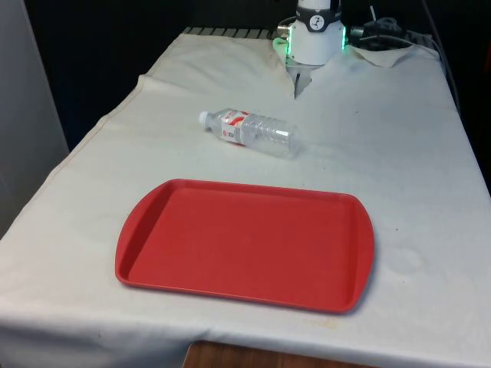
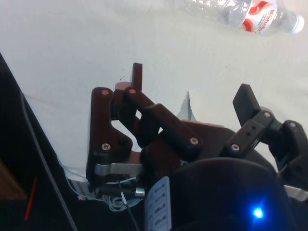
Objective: Place the bottle upright on the tray.
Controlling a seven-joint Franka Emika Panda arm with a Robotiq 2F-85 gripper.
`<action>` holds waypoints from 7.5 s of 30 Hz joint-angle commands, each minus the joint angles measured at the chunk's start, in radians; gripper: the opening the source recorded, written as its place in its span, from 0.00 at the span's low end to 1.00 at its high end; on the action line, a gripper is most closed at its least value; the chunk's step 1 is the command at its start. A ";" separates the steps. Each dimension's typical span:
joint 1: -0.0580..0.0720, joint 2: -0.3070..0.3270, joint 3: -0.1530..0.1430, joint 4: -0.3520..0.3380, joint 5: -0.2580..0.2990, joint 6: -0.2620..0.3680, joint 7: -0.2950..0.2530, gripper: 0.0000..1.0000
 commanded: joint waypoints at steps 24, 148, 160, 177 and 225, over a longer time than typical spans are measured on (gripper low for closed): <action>0.004 -0.017 0.003 0.012 -0.004 0.027 0.148 1.00; 0.011 0.030 0.024 0.019 0.005 0.078 0.997 1.00; 0.010 0.032 0.023 0.017 0.007 0.078 1.062 1.00; 0.010 0.036 0.023 0.014 0.010 0.078 1.167 1.00; 0.008 0.057 0.022 0.004 0.017 0.076 1.460 1.00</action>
